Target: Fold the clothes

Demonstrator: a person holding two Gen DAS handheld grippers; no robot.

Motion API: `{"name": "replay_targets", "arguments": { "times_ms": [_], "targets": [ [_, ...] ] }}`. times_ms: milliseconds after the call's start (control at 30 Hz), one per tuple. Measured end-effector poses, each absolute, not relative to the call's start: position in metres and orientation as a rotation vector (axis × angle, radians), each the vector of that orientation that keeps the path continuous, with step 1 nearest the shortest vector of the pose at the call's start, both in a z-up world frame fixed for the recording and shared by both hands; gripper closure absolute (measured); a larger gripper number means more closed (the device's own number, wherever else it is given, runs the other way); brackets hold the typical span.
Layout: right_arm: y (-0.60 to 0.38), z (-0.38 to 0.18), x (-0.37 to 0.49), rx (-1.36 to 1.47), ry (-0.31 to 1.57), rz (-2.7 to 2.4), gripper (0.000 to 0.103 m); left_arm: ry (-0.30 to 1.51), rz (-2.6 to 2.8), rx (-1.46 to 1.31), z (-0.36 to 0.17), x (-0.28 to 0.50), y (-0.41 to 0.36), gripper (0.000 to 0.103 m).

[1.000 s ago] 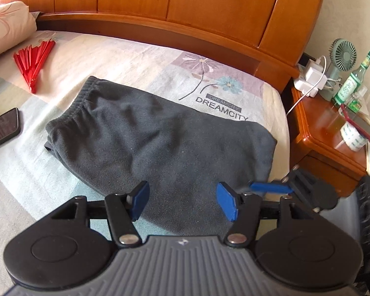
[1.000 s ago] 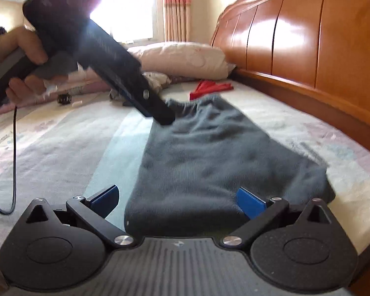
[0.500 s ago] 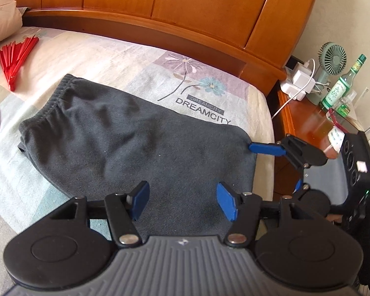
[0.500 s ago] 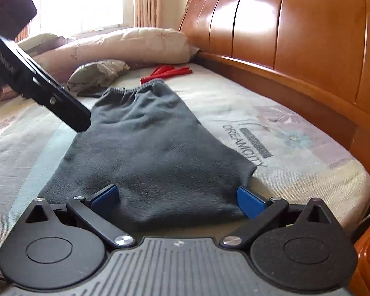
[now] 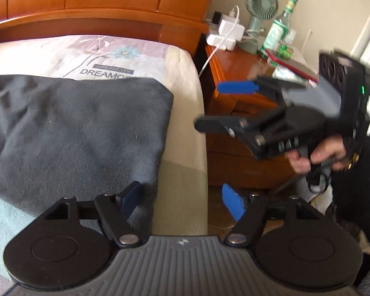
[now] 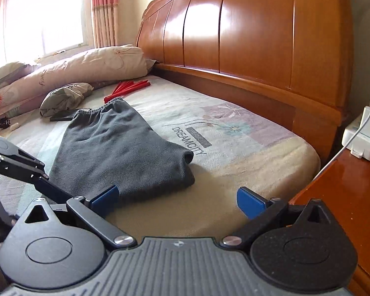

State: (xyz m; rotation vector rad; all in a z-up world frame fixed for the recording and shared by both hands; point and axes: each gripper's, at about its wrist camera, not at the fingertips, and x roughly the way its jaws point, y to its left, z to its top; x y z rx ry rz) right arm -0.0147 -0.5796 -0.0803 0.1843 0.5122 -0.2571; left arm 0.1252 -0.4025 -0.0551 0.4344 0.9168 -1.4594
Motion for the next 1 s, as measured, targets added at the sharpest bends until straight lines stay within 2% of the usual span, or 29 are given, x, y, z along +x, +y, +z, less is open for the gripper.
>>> {"name": "replay_targets", "arguments": {
  "times_ms": [133,233,467,667,833,1000],
  "targets": [
    [-0.576,-0.076,-0.025,0.201,0.493,-0.265,0.000,0.882,-1.469,0.352,-0.045,0.137,-0.406,0.032],
    [-0.578,-0.074,-0.024,0.227,0.486,-0.266,0.000,1.005,-1.483,0.330,-0.070,0.141,-0.417,0.032],
    [-0.582,-0.067,0.000,0.312,0.473,-0.176,0.000,0.907,-1.419,0.310,-0.044,0.153,-0.383,0.032],
    [-0.575,-0.069,0.048,0.338,0.501,-0.108,0.000,1.023,-1.431,0.288,-0.075,0.152,-0.376,0.031],
    [-0.567,-0.074,0.066,0.282,0.562,-0.075,0.000,0.970,-1.422,0.288,-0.057,0.167,-0.356,0.030],
    [-0.558,-0.076,0.076,0.205,0.583,-0.036,0.000,0.862,-1.281,0.275,-0.032,0.218,-0.339,0.030]
  ]
}}
